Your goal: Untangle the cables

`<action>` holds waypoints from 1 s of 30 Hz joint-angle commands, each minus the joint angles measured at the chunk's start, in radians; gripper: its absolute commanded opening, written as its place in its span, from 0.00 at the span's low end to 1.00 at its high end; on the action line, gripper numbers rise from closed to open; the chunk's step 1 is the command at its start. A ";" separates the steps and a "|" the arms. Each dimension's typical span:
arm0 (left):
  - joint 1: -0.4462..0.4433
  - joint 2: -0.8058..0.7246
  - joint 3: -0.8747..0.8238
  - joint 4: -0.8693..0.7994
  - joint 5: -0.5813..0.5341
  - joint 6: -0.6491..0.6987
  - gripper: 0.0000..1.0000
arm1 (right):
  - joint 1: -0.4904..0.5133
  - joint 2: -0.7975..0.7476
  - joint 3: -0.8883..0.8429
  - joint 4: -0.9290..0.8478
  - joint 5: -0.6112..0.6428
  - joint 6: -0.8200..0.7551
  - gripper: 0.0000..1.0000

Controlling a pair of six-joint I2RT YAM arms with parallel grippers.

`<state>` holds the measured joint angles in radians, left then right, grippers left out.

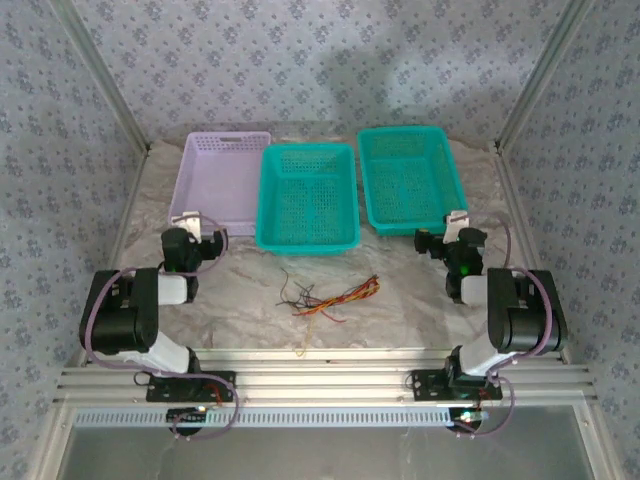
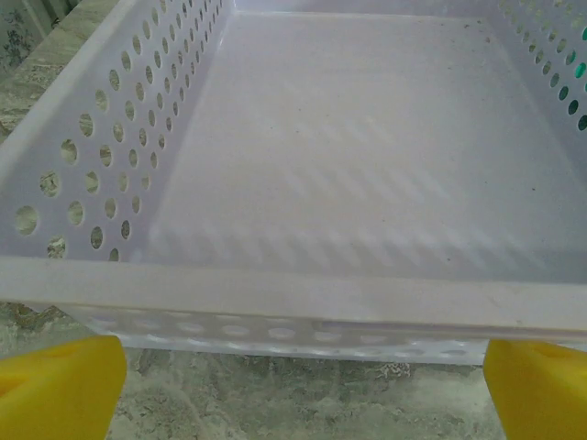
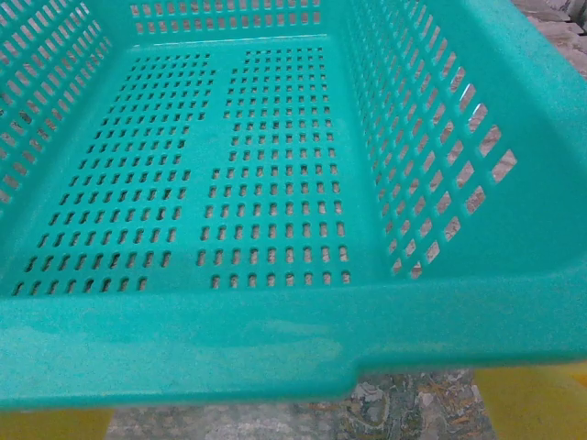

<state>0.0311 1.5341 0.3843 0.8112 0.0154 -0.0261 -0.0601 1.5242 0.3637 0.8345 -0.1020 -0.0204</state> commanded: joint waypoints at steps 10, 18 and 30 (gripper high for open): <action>0.003 0.000 0.029 0.006 0.026 0.012 1.00 | 0.008 0.001 0.026 -0.026 0.066 -0.007 1.00; 0.003 0.000 0.028 0.006 0.026 0.012 1.00 | 0.008 0.001 0.026 -0.026 0.064 -0.006 1.00; 0.003 0.000 0.027 0.006 0.026 0.012 0.99 | 0.010 0.002 0.027 -0.027 0.067 -0.006 1.00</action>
<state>0.0311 1.5341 0.3843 0.8112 0.0154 -0.0261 -0.0536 1.5242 0.3656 0.8154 -0.0551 -0.0200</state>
